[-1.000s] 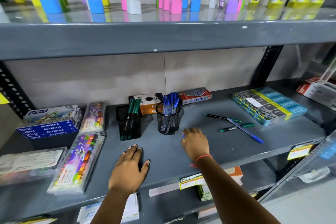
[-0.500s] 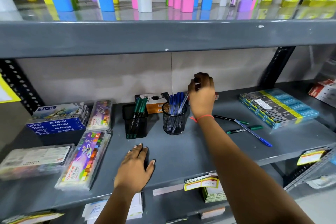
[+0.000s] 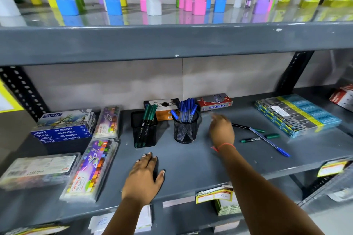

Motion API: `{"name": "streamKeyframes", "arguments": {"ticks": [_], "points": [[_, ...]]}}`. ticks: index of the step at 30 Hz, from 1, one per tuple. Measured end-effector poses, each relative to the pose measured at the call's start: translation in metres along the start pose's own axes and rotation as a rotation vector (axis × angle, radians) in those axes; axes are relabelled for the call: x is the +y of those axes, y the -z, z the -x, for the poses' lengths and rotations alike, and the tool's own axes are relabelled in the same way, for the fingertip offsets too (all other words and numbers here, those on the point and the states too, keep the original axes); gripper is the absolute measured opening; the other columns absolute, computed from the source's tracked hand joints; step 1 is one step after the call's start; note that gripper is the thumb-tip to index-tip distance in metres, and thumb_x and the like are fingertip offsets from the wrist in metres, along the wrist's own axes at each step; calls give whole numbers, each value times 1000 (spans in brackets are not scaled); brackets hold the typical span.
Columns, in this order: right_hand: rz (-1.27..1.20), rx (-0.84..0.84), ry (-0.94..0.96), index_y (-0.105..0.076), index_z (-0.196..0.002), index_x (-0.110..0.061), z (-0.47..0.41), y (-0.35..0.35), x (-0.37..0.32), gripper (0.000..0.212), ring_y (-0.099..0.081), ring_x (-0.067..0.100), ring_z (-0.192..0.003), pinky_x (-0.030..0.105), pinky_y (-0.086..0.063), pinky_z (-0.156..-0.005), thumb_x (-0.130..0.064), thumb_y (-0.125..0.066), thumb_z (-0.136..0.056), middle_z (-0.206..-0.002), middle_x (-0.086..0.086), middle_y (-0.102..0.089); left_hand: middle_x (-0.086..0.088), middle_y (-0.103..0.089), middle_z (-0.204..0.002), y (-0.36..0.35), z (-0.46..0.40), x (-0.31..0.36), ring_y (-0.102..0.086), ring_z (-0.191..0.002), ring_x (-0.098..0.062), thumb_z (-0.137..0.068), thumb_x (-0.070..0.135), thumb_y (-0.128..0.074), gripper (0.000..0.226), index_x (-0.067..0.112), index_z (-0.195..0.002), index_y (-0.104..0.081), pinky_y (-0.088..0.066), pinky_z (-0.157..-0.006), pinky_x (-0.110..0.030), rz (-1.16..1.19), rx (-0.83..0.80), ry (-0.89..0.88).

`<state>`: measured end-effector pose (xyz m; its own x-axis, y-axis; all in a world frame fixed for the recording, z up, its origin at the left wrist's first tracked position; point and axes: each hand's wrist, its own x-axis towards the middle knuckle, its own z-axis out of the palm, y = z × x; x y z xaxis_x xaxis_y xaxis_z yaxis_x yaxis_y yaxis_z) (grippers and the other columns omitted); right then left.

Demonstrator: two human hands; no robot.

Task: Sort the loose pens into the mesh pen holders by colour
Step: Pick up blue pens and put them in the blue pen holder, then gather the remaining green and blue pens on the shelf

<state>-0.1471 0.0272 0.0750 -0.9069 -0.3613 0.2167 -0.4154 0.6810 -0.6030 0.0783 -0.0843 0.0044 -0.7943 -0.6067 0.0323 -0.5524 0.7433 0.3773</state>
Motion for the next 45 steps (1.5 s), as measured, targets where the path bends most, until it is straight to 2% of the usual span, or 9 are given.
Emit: {"name": "streamKeyframes", "arguments": {"ticks": [4, 8, 12, 20, 25, 30, 35, 39, 45], "points": [[326, -157, -136, -49, -130, -12, 9, 5, 35, 41, -40, 34, -127, 43, -44, -98, -5, -44, -90, -137, 15, -46, 2, -22, -156, 0, 1, 1, -18, -143, -16, -91, 49, -39, 57, 23, -141, -31, -13, -118, -29, -1, 15, -15], [437, -268, -180, -46, -132, -9, 17, 5, 57, 42, -30, 31, -137, 44, -39, -105, -12, -49, -90, -143, 12, -39, 1, -22, -156, 0, 1, 0, -18, -143, -16, -92, 49, -38, 56, 23, -141, -30, -12, -118, -29, -9, 16, -22], [460, -265, -130, -47, -130, -6, 24, 2, 59, 39, -41, 33, -131, 41, -41, -104, -5, -38, -92, -139, 16, -46, 1, -22, -156, -1, 1, 0, -18, -143, -15, -92, 48, -39, 56, 23, -141, -32, -11, -118, -28, -4, 22, -27], [341, -295, 97, -60, -114, -9, 41, -7, 35, 30, -61, 35, -109, 39, -51, -86, -6, -43, -89, -121, 15, -61, 1, -22, -156, -1, 0, -1, -18, -143, -16, -92, 49, -39, 56, 23, -141, -32, -12, -118, -30, 3, 14, -21], [330, -201, 85, -59, -116, -9, 43, -9, 36, 29, -52, 35, -113, 41, -50, -87, -18, -45, -93, -123, 16, -51, 1, -24, -155, 0, 0, 1, -20, -143, -16, -91, 48, -41, 55, 22, -140, -34, -13, -118, -30, 8, 24, -15], [465, -239, -2, -51, -128, -11, 42, -10, 41, 37, -46, 35, -118, 42, -45, -96, -27, -42, -96, -131, 14, -46, 2, -23, -155, 0, 1, 1, -20, -143, -16, -92, 49, -40, 55, 23, -140, -33, -14, -118, -30, -5, 23, -13], [379, -231, -57, -46, -126, -2, 43, -14, 29, 34, -51, 39, -117, 45, -47, -95, -3, -40, -92, -132, 18, -43, 2, -20, -156, 3, 3, 3, -17, -143, -15, -92, 49, -37, 56, 23, -141, -29, -11, -118, -29, -9, 6, -8], [315, -262, -185, -39, -129, -2, 33, -9, 22, 36, -54, 40, -118, 44, -46, -98, -4, -42, -93, -132, 22, -45, 1, -19, -157, 4, 4, 3, -15, -144, -16, -93, 48, -36, 58, 21, -143, -27, -10, -118, -29, -22, -6, -8], [-182, -210, -528, -55, -117, 8, 5, 15, 28, 32, -61, 40, -110, 44, -50, -98, -3, -55, -87, -123, 28, -61, 1, -16, -157, 6, 5, -1, -13, -145, -15, -94, 48, -34, 57, 22, -144, -24, -9, -118, -29, -40, -28, 4]]}}
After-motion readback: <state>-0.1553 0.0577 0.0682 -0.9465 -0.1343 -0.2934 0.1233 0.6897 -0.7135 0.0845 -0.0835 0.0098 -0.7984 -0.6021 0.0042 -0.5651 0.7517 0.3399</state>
